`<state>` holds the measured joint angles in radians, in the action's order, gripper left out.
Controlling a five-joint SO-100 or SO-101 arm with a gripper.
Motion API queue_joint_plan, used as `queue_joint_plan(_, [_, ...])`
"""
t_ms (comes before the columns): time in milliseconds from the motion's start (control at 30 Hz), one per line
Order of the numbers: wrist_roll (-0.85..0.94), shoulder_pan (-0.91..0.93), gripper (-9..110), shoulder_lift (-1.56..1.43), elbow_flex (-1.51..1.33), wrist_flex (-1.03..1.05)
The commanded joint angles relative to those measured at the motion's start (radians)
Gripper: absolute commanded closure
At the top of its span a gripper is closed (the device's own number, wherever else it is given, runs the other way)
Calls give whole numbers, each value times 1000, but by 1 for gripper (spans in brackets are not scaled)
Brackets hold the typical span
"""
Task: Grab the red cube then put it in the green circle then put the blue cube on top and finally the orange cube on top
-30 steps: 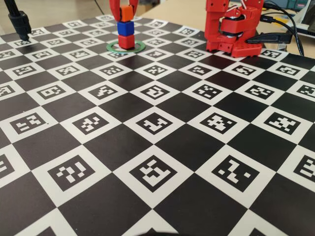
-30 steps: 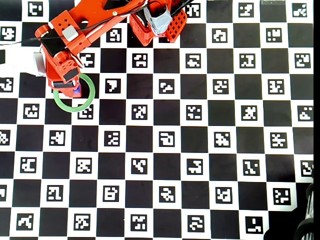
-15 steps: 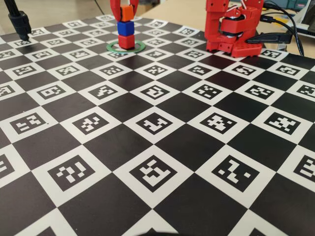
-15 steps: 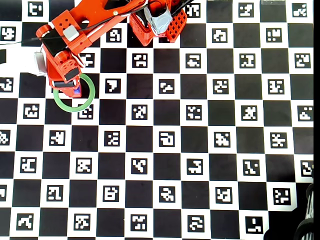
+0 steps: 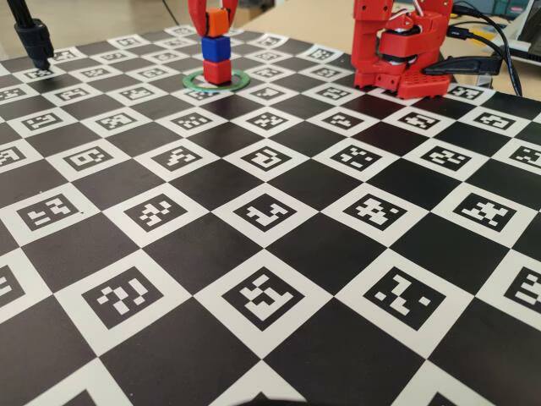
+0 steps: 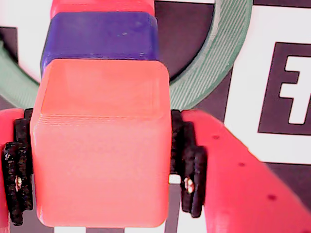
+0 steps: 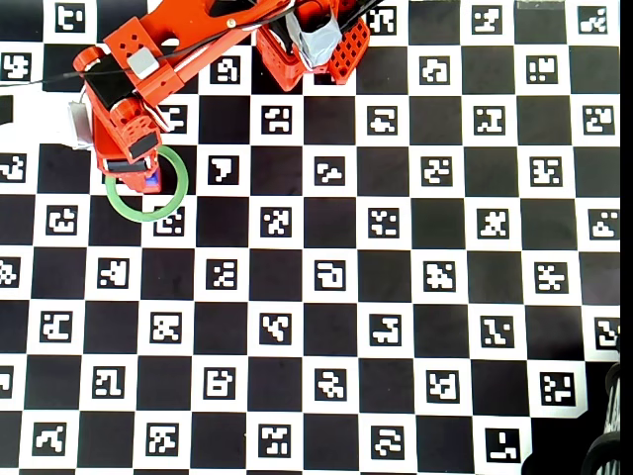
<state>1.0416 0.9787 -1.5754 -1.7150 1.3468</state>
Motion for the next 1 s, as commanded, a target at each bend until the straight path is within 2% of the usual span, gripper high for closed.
queue_joint_plan(0, [5,-12,96,-106,11,-20])
queue_joint_plan(367, [-5,-12,93,-106,3,-32])
queue_joint_plan(633, [-6,-12,80,-110,-6,-38])
queue_joint_plan(833, [-9,-12,60,-112,-9,-38])
queue_joint_plan(967, [-3,-11,56,-114,-9,-32])
